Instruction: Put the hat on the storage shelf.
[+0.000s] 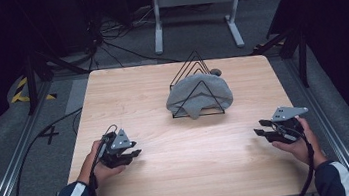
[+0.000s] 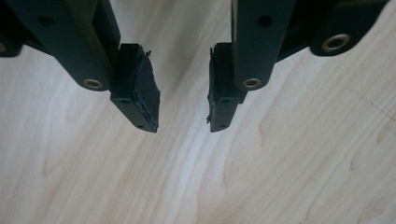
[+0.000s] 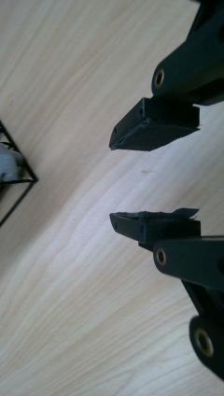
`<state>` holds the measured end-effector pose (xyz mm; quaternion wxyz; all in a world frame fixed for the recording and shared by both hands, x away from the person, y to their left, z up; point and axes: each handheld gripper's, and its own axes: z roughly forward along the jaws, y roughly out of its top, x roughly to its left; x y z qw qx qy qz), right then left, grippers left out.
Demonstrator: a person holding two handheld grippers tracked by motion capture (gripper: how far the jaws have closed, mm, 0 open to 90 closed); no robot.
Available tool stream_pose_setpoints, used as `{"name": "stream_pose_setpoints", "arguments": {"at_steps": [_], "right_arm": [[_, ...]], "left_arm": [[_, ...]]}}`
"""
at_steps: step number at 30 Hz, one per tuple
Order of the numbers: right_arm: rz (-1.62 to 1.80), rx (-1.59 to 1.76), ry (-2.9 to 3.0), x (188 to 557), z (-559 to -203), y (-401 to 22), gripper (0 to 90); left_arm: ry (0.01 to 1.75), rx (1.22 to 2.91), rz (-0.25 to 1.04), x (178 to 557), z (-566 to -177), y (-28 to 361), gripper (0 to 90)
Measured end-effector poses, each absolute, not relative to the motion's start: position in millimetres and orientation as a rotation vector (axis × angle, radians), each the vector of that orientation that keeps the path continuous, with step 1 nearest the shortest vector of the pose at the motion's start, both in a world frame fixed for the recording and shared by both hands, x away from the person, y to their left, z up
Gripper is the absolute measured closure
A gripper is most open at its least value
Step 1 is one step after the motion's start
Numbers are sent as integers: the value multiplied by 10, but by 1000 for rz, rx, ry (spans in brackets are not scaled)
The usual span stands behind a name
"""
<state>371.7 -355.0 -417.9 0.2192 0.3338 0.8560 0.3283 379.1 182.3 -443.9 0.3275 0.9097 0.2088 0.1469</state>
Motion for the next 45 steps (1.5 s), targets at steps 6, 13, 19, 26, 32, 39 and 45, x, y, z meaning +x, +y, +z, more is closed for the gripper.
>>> {"name": "stream_pose_setpoints", "arguments": {"at_steps": [6, 13, 19, 26, 32, 39, 45], "right_arm": [[889, 954, 2369, 3578, -4335, -3661, 481], [943, 1036, 2384, 3365, -4570, -3868, 382], [1029, 1111, 2302, 3188, -4668, -3969, 303], [1004, 1146, 2280, 3193, -4673, -3971, 238], [994, 1164, 2272, 3204, -4675, -3969, 216], [982, 1192, 2250, 3204, -4673, -3975, 214], [985, 1199, 2250, 3206, -4672, -3978, 216]], "left_arm": [[593, 2390, 375, 3679, -4576, 1923, 480], [645, 2325, 333, 3530, -4723, 2055, 302], [732, 2234, 303, 3448, -4811, 2155, 221], [741, 2235, 310, 3430, -4813, 2152, 206], [755, 2232, 309, 3424, -4814, 2154, 199], [751, 2237, 307, 3431, -4814, 2152, 190], [755, 2236, 301, 3435, -4815, 2145, 165]]}}
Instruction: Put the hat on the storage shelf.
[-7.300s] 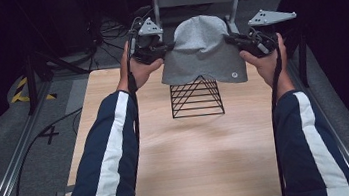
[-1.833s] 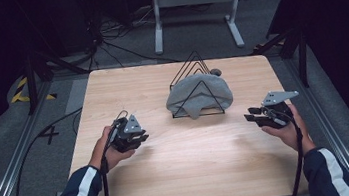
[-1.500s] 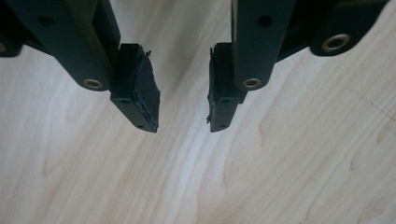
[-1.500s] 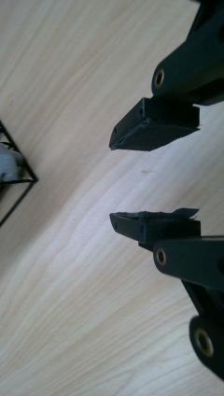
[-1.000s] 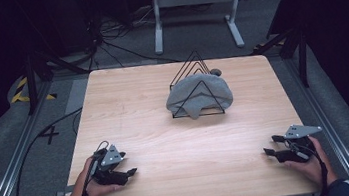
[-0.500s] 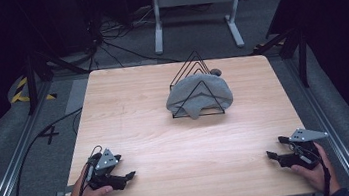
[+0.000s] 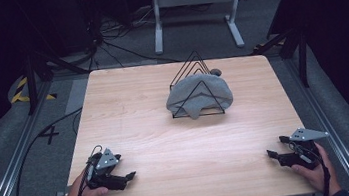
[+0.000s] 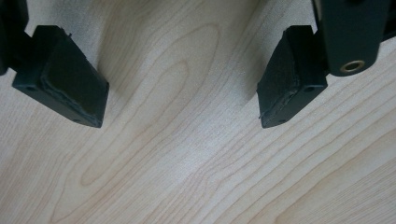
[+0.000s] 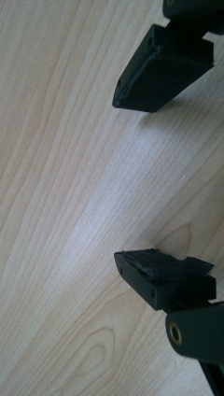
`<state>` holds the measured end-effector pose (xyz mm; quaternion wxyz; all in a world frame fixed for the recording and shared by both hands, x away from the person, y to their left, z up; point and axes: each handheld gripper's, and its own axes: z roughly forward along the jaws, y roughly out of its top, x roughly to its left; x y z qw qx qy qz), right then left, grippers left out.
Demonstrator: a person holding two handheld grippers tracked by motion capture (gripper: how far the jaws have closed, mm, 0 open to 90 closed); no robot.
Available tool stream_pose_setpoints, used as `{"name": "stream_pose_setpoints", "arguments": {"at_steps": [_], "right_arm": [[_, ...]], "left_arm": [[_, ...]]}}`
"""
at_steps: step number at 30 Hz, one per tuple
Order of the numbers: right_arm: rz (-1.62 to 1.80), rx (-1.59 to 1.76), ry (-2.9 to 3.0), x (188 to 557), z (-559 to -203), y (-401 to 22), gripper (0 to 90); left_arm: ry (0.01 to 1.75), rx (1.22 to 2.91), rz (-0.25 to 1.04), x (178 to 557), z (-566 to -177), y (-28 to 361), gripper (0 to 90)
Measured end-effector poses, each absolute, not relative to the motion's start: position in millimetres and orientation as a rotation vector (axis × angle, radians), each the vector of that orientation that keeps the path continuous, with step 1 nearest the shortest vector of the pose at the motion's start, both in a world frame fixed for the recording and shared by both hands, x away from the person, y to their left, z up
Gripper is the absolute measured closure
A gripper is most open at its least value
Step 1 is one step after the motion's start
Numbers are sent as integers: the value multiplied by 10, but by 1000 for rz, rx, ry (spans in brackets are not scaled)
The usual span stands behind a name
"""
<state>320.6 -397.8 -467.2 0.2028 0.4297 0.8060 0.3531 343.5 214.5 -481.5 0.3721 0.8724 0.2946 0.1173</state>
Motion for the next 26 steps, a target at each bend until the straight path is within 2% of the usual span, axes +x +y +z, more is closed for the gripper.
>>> {"name": "stream_pose_setpoints", "arguments": {"at_steps": [26], "right_arm": [[981, 1201, 2246, 3206, -4673, -3977, 213]], "left_arm": [[766, 2237, 310, 3435, -4816, 2142, 152]]}}
